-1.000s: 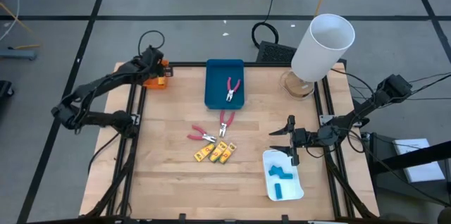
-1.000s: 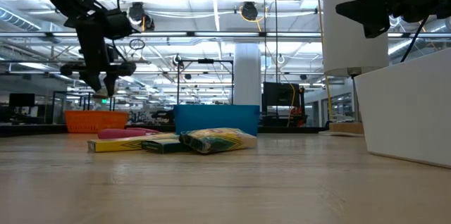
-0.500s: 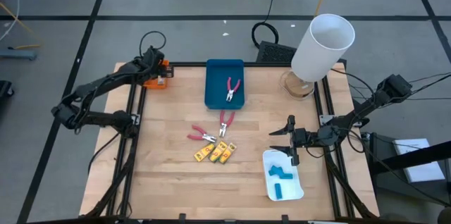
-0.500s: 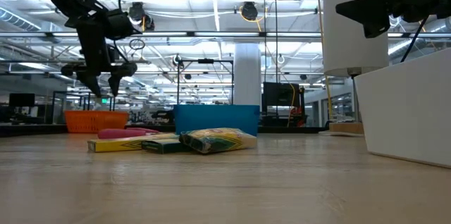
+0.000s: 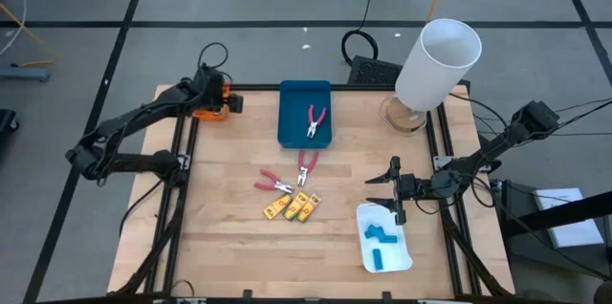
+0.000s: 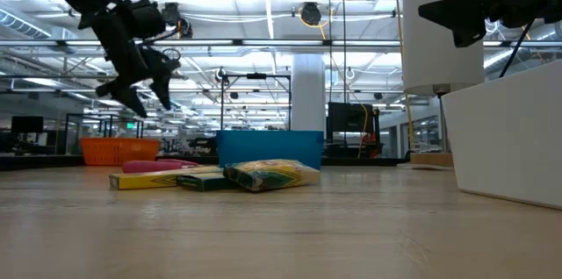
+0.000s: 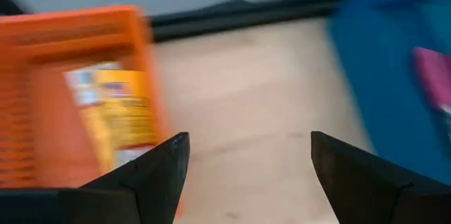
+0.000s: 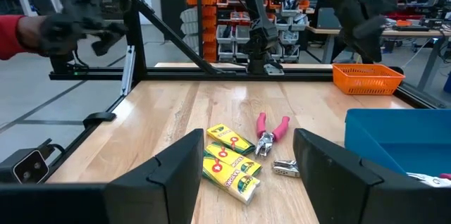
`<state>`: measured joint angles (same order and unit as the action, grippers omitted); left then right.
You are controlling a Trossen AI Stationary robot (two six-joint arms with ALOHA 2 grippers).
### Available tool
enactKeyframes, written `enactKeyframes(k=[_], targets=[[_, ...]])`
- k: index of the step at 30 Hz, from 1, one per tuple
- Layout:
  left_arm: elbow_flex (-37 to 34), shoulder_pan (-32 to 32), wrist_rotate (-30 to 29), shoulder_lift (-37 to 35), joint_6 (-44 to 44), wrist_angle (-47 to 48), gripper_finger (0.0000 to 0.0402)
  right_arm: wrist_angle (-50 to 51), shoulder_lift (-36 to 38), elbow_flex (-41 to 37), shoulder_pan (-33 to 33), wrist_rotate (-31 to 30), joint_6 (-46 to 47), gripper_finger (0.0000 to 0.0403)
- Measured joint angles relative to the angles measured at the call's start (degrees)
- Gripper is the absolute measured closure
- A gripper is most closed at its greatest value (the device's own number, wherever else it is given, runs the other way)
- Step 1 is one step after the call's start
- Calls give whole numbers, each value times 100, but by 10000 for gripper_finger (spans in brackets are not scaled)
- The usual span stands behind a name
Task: Pick & Place School Supplies
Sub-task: Put the bottom pink hole puncher into the blue bin
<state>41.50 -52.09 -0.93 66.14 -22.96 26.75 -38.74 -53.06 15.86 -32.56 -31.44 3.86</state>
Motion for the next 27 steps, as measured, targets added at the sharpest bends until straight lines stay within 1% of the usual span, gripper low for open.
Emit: enactKeyframes(k=[2, 5, 9, 13, 17, 20, 23, 27], targets=[[0, 263, 217, -157, 36, 1, 101, 0, -1, 0, 0, 2, 0, 193], [0, 963, 290, -346, 126, -5, 101, 0, -2, 0, 0, 2, 0, 193], [0, 2137, 276, -437, 0, -47, 101, 0, 0, 0, 0, 1, 0, 193], [0, 3354, 107, -426, -241, -42, 101, 0, -2, 0, 0, 0, 0, 193], [-4, 4542, -240, -295, -334, -58, 101, 0, -1, 0, 0, 0, 0, 193], [0, 5306, -347, -153, -361, -140, 101, 0, -2, 0, 0, 0, 0, 193], [-4, 5927, -420, 116, -430, -121, 101, -24, -2, 0, 0, 0, 0, 193], [-2, 6488, -583, 570, -79, -175, 101, -48, -1, 0, 0, 0, 2, 193]])
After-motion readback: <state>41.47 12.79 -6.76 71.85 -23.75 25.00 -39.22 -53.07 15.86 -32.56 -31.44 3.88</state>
